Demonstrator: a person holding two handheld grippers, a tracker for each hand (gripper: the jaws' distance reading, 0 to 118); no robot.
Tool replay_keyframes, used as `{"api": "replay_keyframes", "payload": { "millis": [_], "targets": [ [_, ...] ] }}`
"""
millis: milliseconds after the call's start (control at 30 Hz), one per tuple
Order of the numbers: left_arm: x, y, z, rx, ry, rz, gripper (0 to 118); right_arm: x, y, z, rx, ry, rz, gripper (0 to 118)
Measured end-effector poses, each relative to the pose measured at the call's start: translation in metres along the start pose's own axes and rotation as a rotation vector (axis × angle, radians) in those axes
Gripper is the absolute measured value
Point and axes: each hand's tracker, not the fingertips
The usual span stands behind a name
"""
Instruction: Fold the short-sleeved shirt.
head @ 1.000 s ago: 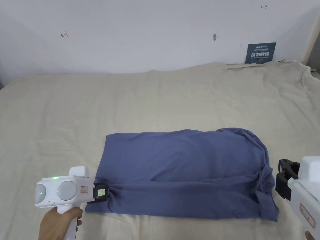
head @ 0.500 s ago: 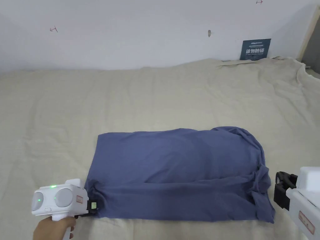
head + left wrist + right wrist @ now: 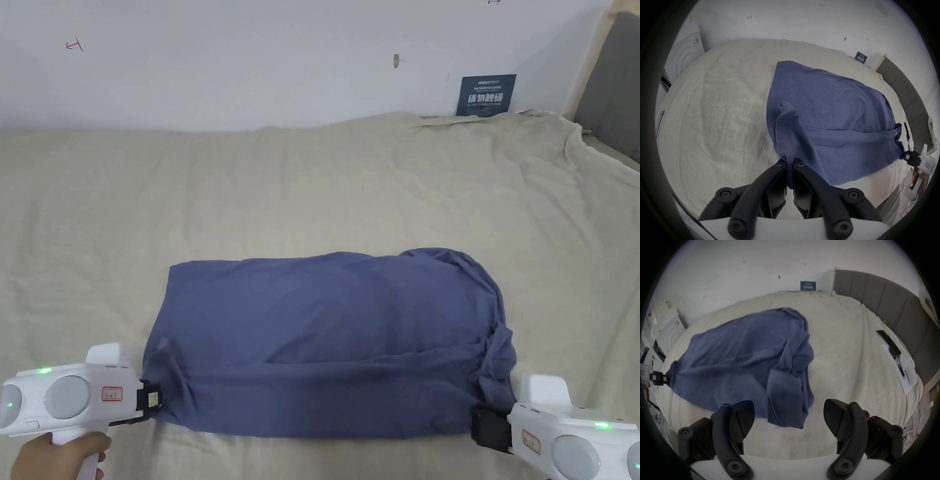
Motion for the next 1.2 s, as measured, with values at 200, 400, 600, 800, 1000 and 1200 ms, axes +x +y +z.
{"api": "replay_keyframes", "payload": {
  "millis": [200,400,600,800,1000,1200],
  "targets": [
    [0.0,-0.006,0.004,0.005,-0.001,0.009,5,-0.028,-0.004,0.015,-0.021,0.015,0.02,41],
    [-0.002,-0.017,0.009,0.001,-0.004,0.03,5,-0.027,0.0,0.038,0.037,0.061,0.035,8],
    [-0.014,-0.038,0.03,0.0,-0.072,0.121,5,0.017,-0.008,0.055,0.069,0.115,-0.015,8],
    [-0.029,-0.074,0.047,-0.015,-0.114,0.126,5,0.031,-0.038,0.083,0.055,0.153,-0.03,8],
    [-0.025,-0.121,0.059,-0.051,-0.103,0.131,5,0.026,-0.075,0.096,0.011,0.144,-0.035,8],
    [-0.019,-0.142,0.039,-0.067,-0.051,0.135,5,0.034,-0.09,0.066,-0.044,0.112,-0.049,8]
  ]
}}
